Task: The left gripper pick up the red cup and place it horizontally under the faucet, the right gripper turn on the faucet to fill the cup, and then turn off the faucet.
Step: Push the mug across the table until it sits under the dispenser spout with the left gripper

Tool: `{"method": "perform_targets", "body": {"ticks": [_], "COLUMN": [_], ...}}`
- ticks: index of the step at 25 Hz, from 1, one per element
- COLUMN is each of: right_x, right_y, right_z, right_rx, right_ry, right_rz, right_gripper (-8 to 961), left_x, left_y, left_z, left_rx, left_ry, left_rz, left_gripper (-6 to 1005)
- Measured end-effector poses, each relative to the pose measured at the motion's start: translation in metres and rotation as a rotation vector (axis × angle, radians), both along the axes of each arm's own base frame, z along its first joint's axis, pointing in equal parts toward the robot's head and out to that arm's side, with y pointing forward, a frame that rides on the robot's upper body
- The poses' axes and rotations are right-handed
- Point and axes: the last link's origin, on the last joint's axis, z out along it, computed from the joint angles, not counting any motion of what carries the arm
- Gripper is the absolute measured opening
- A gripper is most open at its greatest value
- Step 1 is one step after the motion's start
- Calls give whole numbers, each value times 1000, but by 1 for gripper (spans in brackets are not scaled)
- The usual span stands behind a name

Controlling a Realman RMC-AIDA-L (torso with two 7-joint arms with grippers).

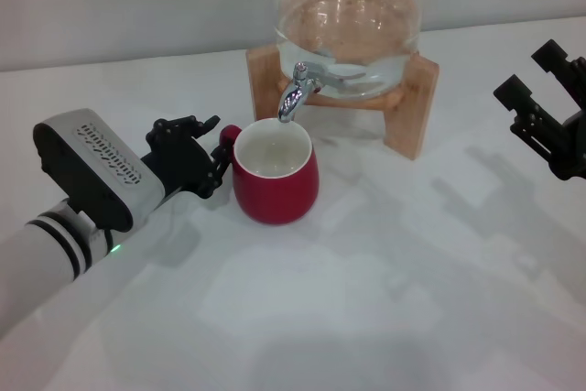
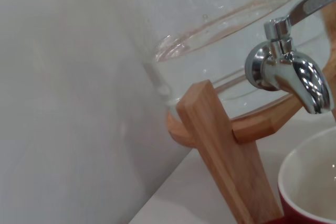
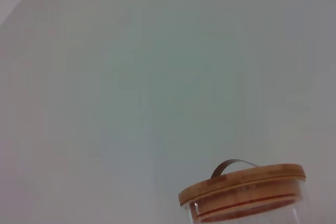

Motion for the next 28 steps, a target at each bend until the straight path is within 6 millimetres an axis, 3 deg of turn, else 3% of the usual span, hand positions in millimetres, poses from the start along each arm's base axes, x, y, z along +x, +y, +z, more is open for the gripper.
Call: {"method": "perform_targets", "body": {"ticks": [23, 28], "right_x": [0, 0], "right_y": [-1, -1], "right_z": [0, 0], "right_rx": [1, 1], "right_ry": [2, 2], "right_rz": [2, 2], "right_gripper": [800, 799], "left_x": [3, 4], "left_y": [2, 2], "left_z": [0, 0], "left_rx": [6, 6], "left_ry": [-17, -17], "left_rz": [5, 4], "left_gripper": [380, 500]}}
